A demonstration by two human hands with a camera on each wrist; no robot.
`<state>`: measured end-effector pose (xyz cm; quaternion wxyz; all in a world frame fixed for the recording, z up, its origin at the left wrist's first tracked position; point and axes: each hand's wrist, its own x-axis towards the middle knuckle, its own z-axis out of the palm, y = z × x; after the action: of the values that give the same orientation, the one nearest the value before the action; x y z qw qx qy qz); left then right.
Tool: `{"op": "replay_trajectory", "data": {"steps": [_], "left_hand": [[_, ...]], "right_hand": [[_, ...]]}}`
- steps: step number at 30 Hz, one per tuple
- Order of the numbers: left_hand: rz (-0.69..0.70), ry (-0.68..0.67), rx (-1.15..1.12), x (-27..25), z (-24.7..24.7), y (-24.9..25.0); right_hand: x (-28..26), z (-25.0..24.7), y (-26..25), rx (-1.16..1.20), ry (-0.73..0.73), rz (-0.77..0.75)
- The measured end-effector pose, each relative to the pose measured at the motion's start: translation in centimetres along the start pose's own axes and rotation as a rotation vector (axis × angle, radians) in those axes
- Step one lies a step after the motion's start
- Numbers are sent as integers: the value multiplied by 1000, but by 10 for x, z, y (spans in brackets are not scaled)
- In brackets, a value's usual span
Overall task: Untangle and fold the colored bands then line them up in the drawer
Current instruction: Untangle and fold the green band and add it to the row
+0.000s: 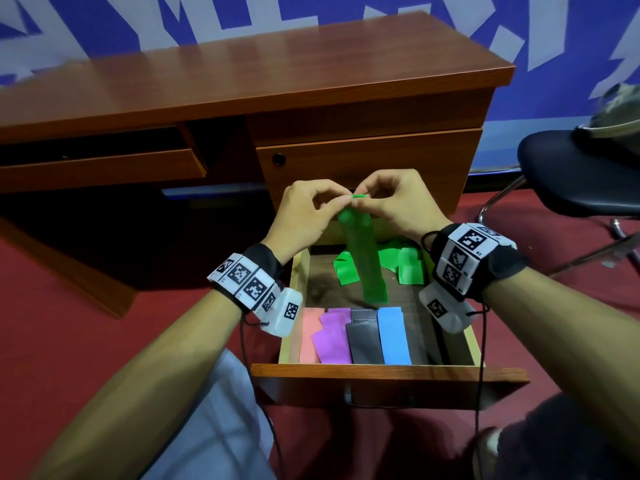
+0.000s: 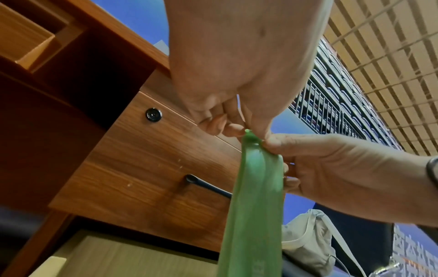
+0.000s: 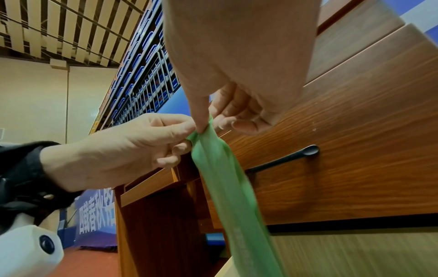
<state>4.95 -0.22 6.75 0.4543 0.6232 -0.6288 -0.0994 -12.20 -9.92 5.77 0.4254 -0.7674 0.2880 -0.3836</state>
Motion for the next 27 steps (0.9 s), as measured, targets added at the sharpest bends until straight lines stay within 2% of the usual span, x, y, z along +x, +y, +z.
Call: {"op": "replay_trajectory", "data": {"steps": [6, 8, 10, 13, 16, 18, 23, 27], "left_hand": [[75, 26, 152, 2, 2, 1], [86, 63, 158, 2, 2, 3], [85, 91, 134, 3, 2, 7], [62, 113, 113, 2, 3, 10], [26, 106, 112, 4, 7, 9], [20, 92, 115, 4, 12, 7], [-2, 45, 131, 6, 25, 4], [-18, 9, 132, 8, 32, 0]], "right_hand": [[-3, -7, -3, 107, -45, 10], [-3, -11, 2, 63, -92, 76], [-4, -14, 21, -137, -234, 210], [-10, -13, 64, -512, -523, 448], [-17, -3, 101, -859, -702, 513], [-22, 3, 117, -958, -723, 531], [-16, 15, 174, -933, -699, 551], [-11, 22, 203, -882, -644, 639]]}}
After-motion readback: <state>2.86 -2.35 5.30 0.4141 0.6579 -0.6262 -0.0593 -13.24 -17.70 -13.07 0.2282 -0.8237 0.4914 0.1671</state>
